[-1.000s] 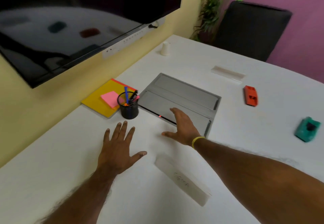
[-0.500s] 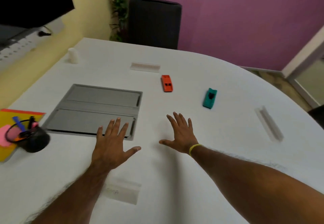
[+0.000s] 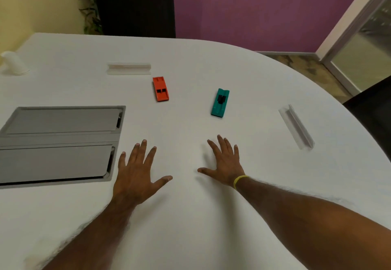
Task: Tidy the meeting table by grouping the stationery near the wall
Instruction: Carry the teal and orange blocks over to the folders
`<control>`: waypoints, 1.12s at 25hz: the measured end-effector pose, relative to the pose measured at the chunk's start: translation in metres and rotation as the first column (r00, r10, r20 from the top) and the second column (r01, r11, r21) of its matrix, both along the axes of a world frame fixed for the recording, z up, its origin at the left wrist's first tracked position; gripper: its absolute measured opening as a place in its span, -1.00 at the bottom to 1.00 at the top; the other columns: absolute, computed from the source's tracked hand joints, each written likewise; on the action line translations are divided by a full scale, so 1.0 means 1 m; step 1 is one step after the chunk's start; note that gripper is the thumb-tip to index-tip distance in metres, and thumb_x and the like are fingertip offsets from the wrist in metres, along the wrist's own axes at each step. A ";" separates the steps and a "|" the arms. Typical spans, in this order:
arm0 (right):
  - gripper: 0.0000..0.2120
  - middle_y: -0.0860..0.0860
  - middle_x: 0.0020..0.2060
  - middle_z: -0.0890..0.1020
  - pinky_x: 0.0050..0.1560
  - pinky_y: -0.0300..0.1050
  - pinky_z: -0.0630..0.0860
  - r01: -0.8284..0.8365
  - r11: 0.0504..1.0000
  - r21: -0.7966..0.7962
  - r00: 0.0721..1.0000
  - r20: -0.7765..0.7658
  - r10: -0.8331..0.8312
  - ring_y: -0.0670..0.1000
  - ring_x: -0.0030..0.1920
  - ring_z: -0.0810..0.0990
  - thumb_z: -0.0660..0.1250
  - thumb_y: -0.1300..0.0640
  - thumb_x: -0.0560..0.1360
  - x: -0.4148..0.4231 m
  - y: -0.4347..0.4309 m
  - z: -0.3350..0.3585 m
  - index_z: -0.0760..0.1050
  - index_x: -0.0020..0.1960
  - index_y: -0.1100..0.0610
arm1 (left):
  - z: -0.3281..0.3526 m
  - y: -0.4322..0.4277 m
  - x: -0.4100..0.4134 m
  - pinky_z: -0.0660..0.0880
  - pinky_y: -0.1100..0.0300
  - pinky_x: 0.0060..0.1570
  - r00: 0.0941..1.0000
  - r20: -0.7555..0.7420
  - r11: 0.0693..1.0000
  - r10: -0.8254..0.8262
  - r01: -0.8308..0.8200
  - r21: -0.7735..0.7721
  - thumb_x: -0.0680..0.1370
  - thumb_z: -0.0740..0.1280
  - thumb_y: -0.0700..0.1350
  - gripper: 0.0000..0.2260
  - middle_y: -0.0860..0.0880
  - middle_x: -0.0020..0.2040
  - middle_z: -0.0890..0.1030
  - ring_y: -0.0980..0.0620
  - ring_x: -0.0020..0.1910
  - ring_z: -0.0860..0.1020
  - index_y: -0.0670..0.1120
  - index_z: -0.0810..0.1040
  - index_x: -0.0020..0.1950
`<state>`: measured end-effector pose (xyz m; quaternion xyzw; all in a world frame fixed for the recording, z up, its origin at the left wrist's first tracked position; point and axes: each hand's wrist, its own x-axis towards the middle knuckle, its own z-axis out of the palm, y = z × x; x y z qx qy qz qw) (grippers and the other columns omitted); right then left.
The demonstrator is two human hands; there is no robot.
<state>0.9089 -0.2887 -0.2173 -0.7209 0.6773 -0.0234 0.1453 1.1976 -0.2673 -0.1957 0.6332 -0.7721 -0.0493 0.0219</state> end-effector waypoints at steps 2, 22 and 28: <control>-0.03 0.04 0.58 -0.16 0.52 0.23 -0.22 0.021 0.999 -0.025 1.000 -0.003 -0.021 0.11 0.57 -0.20 0.22 -0.48 0.37 -0.013 -0.032 0.001 -0.10 0.59 -0.09 | -0.004 -0.021 -0.006 -0.04 -0.22 0.49 1.000 -0.008 1.000 0.002 -0.003 -0.020 0.39 -0.13 0.57 -0.08 -0.07 0.60 -0.05 -0.07 0.58 -0.02 0.01 0.09 0.58; -0.41 0.07 0.45 0.15 0.18 0.09 0.50 0.344 0.924 -0.166 0.904 0.326 -0.278 0.21 0.24 0.39 0.29 0.15 0.43 -0.015 -0.206 -0.028 0.28 0.44 0.08 | -0.053 -0.101 -0.036 0.19 -0.16 0.43 0.949 -0.309 0.996 0.061 -0.076 -0.038 0.43 0.03 0.45 -0.21 -0.09 0.53 0.28 -0.08 0.52 0.22 -0.03 0.29 0.50; -0.33 -0.01 0.47 0.19 0.35 -0.03 0.43 0.099 0.961 -0.257 0.809 0.584 0.072 0.02 0.38 0.36 0.37 0.11 0.42 0.065 -0.124 -0.024 0.24 0.48 0.08 | -0.024 -0.121 -0.063 0.42 0.01 0.25 0.481 -0.786 0.918 0.387 -0.281 0.280 0.55 0.30 0.18 -0.44 -0.03 0.33 0.49 -0.04 0.25 0.49 0.00 0.25 0.47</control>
